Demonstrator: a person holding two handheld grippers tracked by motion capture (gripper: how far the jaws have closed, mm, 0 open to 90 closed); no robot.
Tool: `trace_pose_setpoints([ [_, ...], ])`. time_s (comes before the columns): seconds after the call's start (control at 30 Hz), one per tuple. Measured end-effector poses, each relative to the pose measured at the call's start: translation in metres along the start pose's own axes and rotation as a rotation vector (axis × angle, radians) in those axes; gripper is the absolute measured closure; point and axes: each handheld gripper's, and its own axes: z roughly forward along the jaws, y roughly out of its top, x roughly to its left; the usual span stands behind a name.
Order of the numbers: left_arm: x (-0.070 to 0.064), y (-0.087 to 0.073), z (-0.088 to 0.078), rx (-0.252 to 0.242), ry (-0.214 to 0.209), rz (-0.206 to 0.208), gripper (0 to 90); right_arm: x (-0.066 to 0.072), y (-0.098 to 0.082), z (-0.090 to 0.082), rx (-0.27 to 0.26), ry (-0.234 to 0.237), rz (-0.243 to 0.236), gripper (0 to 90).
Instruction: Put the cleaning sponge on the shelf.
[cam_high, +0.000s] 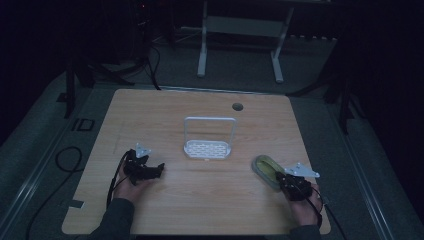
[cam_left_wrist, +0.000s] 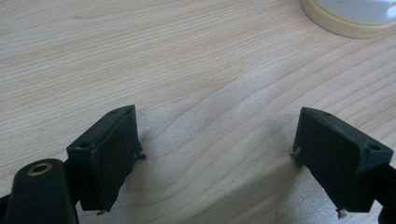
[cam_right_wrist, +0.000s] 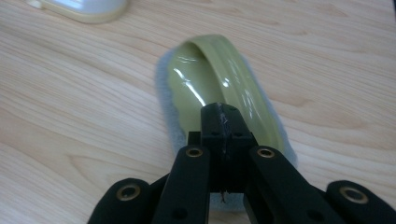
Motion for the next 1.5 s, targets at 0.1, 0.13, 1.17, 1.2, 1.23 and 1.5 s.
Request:
trace_pose_setpoints([
  [0.1,0.0,0.0,0.0,0.0,0.0,0.0,14.4,-0.007,-0.003,0.0,0.012,-0.012,0.003,89.8],
  [0.13,0.0,0.0,0.0,0.0,0.0,0.0,14.4,-0.01,-0.003,-0.001,0.013,-0.009,0.006,89.8],
  [1.17,0.0,0.0,0.0,0.001,0.0,0.0,14.4,-0.038,0.048,-0.029,0.006,0.097,-0.12,77.8],
  [1.2,0.0,0.0,0.0,0.001,0.0,0.0,14.4,-0.038,0.048,-0.029,0.006,0.097,-0.12,77.8],
  [1.23,0.0,0.0,0.0,0.001,0.0,0.0,14.4,-0.038,0.048,-0.029,0.006,0.097,-0.12,77.8],
  [1.5,0.0,0.0,0.0,0.001,0.0,0.0,14.4,-0.036,0.062,-0.027,0.065,0.112,-0.177,72.5],
])
